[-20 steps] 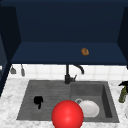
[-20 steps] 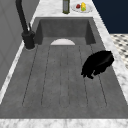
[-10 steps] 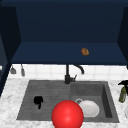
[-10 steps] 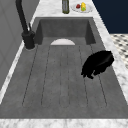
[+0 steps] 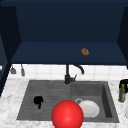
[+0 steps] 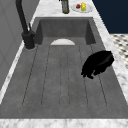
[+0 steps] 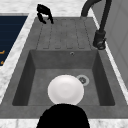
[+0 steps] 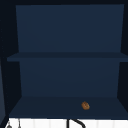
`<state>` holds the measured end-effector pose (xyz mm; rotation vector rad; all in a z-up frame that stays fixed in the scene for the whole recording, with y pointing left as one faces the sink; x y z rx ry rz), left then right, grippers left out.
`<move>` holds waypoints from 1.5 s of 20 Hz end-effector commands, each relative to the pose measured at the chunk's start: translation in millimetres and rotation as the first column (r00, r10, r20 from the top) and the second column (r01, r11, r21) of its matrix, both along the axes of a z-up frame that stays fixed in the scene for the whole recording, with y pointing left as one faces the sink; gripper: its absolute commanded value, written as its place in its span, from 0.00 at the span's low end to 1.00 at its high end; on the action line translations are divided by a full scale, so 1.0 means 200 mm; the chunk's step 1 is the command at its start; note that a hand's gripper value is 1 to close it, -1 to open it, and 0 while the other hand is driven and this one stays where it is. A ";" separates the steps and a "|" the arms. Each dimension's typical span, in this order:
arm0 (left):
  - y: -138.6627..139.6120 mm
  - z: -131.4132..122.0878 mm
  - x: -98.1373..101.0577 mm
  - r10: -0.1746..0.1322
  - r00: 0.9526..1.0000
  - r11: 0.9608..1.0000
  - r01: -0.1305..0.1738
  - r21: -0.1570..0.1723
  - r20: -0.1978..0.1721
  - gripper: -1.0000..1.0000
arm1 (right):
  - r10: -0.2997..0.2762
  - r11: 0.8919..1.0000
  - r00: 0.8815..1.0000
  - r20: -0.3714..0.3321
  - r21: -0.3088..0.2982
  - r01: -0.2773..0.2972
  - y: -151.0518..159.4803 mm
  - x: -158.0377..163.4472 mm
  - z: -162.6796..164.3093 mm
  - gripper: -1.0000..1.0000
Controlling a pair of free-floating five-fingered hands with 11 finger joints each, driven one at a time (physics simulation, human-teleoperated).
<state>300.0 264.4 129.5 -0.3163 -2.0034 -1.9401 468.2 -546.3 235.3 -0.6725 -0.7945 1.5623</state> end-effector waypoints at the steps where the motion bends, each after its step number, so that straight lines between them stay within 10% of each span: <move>1: 0.00 0.00 0.00 0.000 1.000 1.000 0.000 0.000 0.000 0.50 | 0.008 1.000 1.000 -0.011 0.000 -0.008 0.00 0.00 -0.01 1.00; 5: 0.00 0.00 0.00 0.000 1.000 1.000 0.000 0.000 0.000 0.50 | 0.001 1.000 0.997 0.074 -0.001 -0.001 0.04 -0.14 -0.01 1.00; 17: 0.00 0.00 0.00 0.000 1.000 1.000 0.000 0.000 0.000 0.50 | -0.008 1.000 1.000 -0.029 -0.010 0.008 0.27 -0.21 0.41 1.00; 30: 0.00 0.00 0.00 0.000 1.000 1.000 0.000 0.000 0.000 0.50 | -0.022 1.000 0.995 0.097 -0.008 0.023 0.70 -0.42 0.59 1.00</move>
